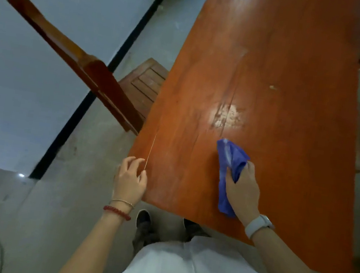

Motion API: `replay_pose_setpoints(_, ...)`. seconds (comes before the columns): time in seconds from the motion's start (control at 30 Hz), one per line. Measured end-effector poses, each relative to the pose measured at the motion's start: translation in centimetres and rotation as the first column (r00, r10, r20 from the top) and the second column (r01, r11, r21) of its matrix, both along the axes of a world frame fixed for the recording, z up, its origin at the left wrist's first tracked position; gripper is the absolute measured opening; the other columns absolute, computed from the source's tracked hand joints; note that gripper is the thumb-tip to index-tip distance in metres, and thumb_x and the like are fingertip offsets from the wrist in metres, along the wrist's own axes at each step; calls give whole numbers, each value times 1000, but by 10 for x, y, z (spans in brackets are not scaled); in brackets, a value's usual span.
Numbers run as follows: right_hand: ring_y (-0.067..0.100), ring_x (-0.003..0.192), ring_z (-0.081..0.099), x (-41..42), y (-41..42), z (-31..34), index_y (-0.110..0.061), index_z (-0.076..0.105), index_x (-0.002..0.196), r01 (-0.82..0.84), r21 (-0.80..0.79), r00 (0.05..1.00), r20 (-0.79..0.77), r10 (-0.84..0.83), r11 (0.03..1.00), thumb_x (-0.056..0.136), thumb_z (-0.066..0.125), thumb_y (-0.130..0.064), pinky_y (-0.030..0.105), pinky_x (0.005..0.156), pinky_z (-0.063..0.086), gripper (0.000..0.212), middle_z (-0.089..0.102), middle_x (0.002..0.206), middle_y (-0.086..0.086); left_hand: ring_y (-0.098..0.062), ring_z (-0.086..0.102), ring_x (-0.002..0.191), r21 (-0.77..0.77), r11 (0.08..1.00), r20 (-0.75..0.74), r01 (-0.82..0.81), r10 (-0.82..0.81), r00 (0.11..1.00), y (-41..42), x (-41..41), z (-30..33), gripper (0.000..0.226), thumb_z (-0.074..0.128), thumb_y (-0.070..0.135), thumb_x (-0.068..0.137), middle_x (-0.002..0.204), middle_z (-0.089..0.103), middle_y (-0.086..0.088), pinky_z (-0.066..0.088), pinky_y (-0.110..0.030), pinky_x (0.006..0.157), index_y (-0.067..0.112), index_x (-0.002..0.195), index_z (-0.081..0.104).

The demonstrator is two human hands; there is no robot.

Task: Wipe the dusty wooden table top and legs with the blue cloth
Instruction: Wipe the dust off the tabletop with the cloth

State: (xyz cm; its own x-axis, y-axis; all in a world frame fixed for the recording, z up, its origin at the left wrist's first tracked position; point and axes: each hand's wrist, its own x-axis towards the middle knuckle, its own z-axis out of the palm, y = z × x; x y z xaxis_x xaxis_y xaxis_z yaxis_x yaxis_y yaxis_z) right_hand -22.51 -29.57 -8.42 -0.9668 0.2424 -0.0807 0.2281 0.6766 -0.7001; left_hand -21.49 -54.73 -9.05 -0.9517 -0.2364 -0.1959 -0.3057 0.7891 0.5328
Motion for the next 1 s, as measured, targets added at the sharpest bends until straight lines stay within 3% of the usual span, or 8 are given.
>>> replay_pose_setpoints(0.2,36,79,61,26,20,-9,-4,53,122,250,491,967,-92,-236,834,72,72,-4,30,50,47,53,61,106,21,-32,10,140,-125,971,162,205,-184,970,-30,-42,-14,55,47,26,91,152,12,-13,18,-50,113,19,142,26)
replay_pose_setpoints(0.37,43,100,52,46,-5,-21,-7,50,127,394,497,879,41,-474,773,78,64,-5,42,58,47,51,53,122,22,-28,16,140,-36,905,171,424,-412,895,-58,-56,-26,58,45,27,93,152,18,-12,19,-43,115,14,144,21)
replay_pose_setpoints(0.57,28,76,61,45,-149,-26,-15,61,113,95,488,991,33,-127,868,50,81,-16,26,43,47,67,64,102,5,-31,27,134,38,789,116,613,-613,782,-94,-74,-30,49,46,18,93,148,27,-13,24,-44,112,12,139,33)
replay_pose_setpoints(0.67,27,87,60,43,-223,-18,-15,56,120,-239,236,971,43,236,942,60,77,-13,30,53,50,64,60,110,5,-39,31,131,41,685,48,728,-729,683,-114,-96,-33,43,46,9,88,145,32,-20,28,-52,109,6,131,46)
replay_pose_setpoints(0.73,29,102,55,46,-237,-13,-14,48,128,-372,19,928,48,370,928,73,66,-7,39,67,52,59,55,121,9,-38,26,135,-3,625,73,781,-779,623,-122,-109,-33,42,47,5,89,147,28,-18,24,-47,110,8,130,48)
replay_pose_setpoints(0.8,30,106,55,51,-226,-9,-15,47,130,-245,-10,969,24,246,969,73,63,-6,41,74,55,60,55,122,11,-38,25,136,-16,575,64,818,-816,574,-124,-115,-32,42,44,13,88,147,28,-18,23,-44,109,9,129,50)
replay_pose_setpoints(0.87,33,104,57,52,-199,-9,-14,49,129,37,66,999,-19,-36,997,69,65,-5,40,77,54,63,56,119,13,-38,26,136,-23,547,41,837,-836,548,-122,-116,-32,44,44,20,86,146,32,-18,24,-45,109,8,127,51)
replay_pose_setpoints(1.0,34,110,49,38,-154,-11,-10,44,133,450,276,871,77,-486,849,80,60,-6,39,77,46,55,49,127,15,-30,23,139,-7,562,18,827,-827,562,-123,-111,-38,42,52,15,91,148,30,-11,17,-34,111,12,132,45)
